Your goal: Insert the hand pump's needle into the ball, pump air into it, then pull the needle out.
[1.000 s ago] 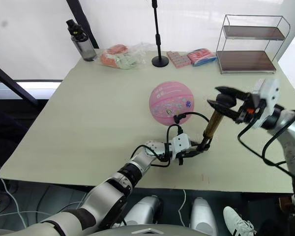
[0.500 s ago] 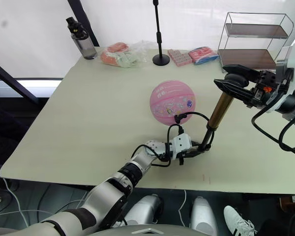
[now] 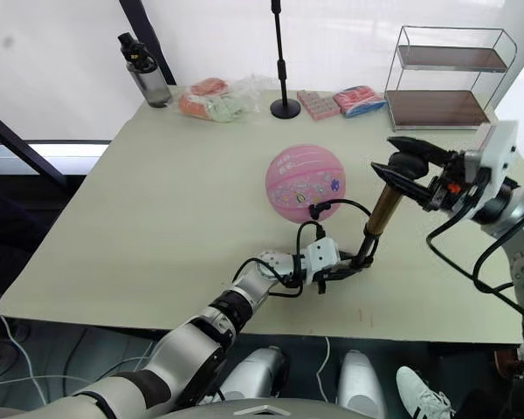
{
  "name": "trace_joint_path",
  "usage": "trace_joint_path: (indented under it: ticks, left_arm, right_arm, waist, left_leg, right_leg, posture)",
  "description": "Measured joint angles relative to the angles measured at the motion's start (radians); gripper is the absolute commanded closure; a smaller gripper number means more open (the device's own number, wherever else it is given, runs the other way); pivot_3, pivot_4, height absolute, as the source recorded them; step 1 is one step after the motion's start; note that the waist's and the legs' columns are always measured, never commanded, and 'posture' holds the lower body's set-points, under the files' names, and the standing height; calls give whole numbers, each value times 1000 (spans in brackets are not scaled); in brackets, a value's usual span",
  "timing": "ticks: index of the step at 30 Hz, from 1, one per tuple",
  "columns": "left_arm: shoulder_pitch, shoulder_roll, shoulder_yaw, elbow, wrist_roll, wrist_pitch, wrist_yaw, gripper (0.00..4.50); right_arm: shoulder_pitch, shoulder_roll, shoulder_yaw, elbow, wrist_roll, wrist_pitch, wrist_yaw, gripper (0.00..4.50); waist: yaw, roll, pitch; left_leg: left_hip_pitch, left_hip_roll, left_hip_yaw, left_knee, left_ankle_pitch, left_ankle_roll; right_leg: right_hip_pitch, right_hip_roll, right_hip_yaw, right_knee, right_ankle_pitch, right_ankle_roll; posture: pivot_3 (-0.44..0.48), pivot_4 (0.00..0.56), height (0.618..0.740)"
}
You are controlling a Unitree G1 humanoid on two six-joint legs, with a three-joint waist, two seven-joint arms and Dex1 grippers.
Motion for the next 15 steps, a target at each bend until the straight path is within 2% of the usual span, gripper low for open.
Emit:
trace_joint_path:
  ticks: [15]
  left_arm:
    - [1, 8, 0, 10, 0, 2, 2, 3422]
  right_arm:
    - [125, 206, 166, 213, -217, -263, -6, 2480]
  waist:
    - [-5, -5, -10]
  left_leg:
    - [2, 1, -1, 0, 0, 0]
  right_leg:
    - [1, 3, 1, 0, 0, -1]
  posture:
    - [0, 150, 736]
